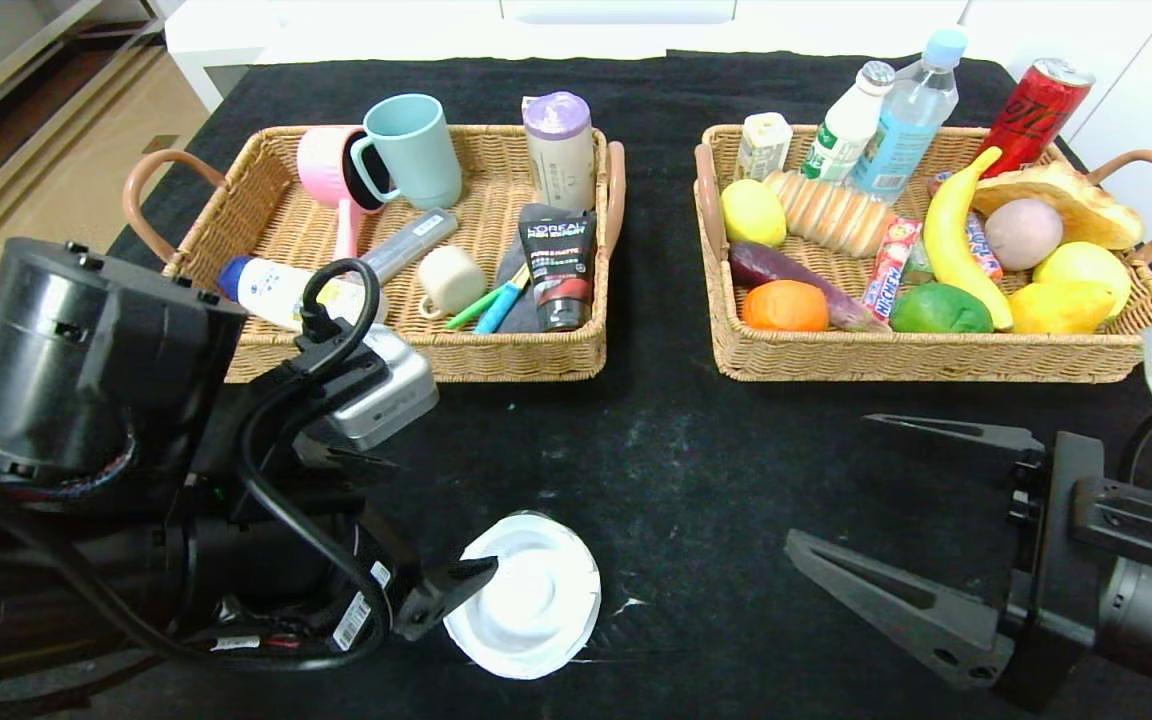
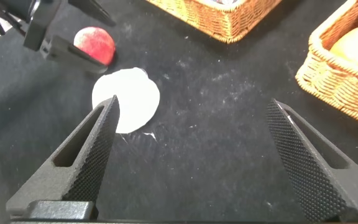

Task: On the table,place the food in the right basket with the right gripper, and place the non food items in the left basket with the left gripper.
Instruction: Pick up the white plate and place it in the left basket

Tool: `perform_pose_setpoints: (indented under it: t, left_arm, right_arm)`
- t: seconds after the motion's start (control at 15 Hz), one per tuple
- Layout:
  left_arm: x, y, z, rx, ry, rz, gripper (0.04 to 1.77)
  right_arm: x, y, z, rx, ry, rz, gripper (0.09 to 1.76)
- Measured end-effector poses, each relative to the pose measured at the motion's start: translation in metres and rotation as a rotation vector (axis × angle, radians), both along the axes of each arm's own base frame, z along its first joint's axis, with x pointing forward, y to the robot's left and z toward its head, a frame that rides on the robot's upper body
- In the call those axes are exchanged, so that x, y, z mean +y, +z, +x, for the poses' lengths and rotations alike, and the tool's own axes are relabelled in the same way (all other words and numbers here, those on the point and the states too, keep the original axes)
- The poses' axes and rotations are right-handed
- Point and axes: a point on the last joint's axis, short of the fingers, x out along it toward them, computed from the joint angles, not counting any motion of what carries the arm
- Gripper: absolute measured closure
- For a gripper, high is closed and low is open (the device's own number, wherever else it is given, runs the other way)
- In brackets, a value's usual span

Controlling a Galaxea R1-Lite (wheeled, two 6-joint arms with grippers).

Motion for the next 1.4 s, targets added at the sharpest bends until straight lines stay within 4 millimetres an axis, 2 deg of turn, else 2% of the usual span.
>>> perform_pose_setpoints:
  t: [0.33,0.73,1.4]
  left_arm:
    - [-0.014,0.005,0.009,0.025,-0.032,0.070,0.09]
    - [-0.033,-0.007,0.028,0.035,-0.014,0.157,0.09]
    - [-0.041,-0.020,0.037,0.071,-0.019,0.186,0.09]
  right_arm:
    - [-0.003,0.004,-0.003,-0.015,0.002,0.012,0.14]
    - [-0.007,0.009,-0.006,-0.035,-0.004,0.030,0.14]
    - [-0.010,0.012,-0.008,-0.047,-0.007,0.040,0.14]
